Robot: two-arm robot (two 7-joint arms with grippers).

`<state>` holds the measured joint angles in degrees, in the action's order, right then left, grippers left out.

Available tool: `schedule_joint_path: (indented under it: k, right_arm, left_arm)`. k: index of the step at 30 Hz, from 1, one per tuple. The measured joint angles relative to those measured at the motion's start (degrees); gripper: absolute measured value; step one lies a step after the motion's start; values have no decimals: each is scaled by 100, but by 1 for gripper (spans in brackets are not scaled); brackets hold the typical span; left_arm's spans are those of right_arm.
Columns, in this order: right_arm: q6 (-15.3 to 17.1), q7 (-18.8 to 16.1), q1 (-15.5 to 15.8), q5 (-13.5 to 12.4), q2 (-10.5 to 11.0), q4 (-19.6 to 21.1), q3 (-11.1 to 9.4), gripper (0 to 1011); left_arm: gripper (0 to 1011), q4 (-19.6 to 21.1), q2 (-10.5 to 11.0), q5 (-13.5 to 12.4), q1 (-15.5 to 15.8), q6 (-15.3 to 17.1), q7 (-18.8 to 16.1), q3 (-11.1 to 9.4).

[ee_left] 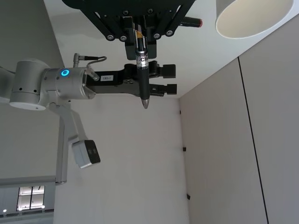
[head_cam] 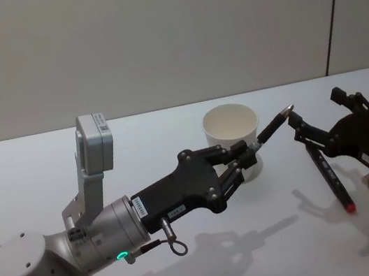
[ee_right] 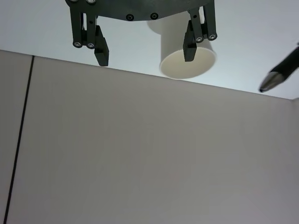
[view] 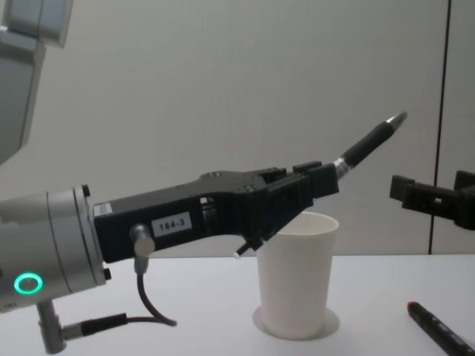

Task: Place the pen into the pen holder.

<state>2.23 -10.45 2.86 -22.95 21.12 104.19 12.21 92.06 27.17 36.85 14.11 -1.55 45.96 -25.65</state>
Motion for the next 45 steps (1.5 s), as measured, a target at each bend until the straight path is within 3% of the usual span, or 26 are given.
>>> schedule_joint_path:
  k: [24, 36, 45]
  right_arm:
    - [124, -944, 922, -1713, 829, 936, -350, 1001]
    - [321, -1276, 1067, -2596, 924, 1113, -394, 1001]
    - [560, -1248, 1055, -3177, 869, 1136, -385, 1002]
  left_arm:
    - [140, -3, -12, 4, 5, 5, 0, -9]
    - [140, -3, -12, 3, 5, 5, 0, -9]
    - [140, -3, -12, 3, 5, 5, 0, -9]
